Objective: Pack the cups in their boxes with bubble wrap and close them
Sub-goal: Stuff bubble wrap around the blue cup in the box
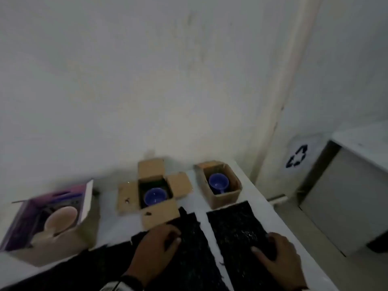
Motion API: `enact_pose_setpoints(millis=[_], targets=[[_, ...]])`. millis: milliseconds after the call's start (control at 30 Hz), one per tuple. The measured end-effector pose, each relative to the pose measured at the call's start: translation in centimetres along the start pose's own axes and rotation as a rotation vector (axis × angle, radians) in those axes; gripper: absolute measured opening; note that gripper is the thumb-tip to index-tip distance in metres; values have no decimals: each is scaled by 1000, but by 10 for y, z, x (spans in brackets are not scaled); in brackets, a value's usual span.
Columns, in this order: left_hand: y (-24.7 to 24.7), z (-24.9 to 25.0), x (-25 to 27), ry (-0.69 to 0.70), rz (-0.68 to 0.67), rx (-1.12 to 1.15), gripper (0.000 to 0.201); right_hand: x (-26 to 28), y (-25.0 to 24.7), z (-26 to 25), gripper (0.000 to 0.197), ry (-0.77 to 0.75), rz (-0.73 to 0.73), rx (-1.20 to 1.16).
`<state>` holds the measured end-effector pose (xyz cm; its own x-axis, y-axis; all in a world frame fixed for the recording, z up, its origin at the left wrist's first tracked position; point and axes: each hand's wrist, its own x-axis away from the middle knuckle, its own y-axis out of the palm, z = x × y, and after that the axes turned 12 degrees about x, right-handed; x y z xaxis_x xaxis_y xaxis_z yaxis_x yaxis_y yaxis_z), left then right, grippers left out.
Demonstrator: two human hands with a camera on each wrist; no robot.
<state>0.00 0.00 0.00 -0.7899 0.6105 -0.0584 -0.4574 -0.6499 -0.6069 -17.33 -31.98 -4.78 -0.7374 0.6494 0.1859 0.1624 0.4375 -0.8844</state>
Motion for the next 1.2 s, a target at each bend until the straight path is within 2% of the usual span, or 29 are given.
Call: enact_pose_setpoints(millis=[67, 100, 167, 233, 300, 400, 500, 600, 667, 733, 767, 833, 933, 1000, 1067, 1133, 1167, 1200], targets=[[34, 15, -16, 40, -190, -26, 14, 0, 8, -6, 66, -75, -177, 331], [52, 23, -21, 44, -276, -27, 17, 0, 15, -1, 62, -91, -198, 431], [83, 32, -26, 40, -382, 1, 21, 3, 27, 1, 48, -114, -126, 426], [106, 34, -28, 28, -377, 40, 22, 1, 36, 10, 31, -130, -4, 354], [124, 33, -30, 43, -304, 83, 22, -4, 40, 18, 20, -168, 130, 266], [144, 31, -34, 61, -221, 125, 20, -9, 34, 26, 30, -196, 213, 155], [160, 31, -39, 113, -130, 146, 15, -16, 17, 28, 39, -112, 182, -102], [175, 37, -43, 165, -122, 150, 32, -28, 2, 31, 35, 17, 269, -305], [188, 36, -45, 156, -204, 63, 63, -39, -4, 37, 29, 95, 281, -380], [200, 30, -47, 115, -305, -177, 90, -49, -7, 43, 15, 149, 258, -472], [204, 28, -48, 107, -338, -291, 90, -53, -8, 45, 10, 166, 244, -525], [209, 25, -51, 99, -344, -392, 74, -57, -10, 49, 13, 190, 200, -611], [209, 26, -58, 153, -249, -405, 46, -61, -14, 52, 15, 215, 128, -703], [207, 28, -61, 212, -171, -364, 40, -62, -15, 53, 16, 222, 68, -728], [203, 34, -63, 229, -141, -241, 58, -61, -15, 50, 17, 214, -13, -715], [197, 44, -66, 179, -231, -77, 93, -58, -14, 46, 17, 175, -91, -711], [195, 51, -68, 149, -296, -16, 104, -57, -13, 43, 17, 145, -119, -692], [194, 56, -72, 135, -349, -1, 107, -56, -11, 41, 17, 112, -141, -662]])
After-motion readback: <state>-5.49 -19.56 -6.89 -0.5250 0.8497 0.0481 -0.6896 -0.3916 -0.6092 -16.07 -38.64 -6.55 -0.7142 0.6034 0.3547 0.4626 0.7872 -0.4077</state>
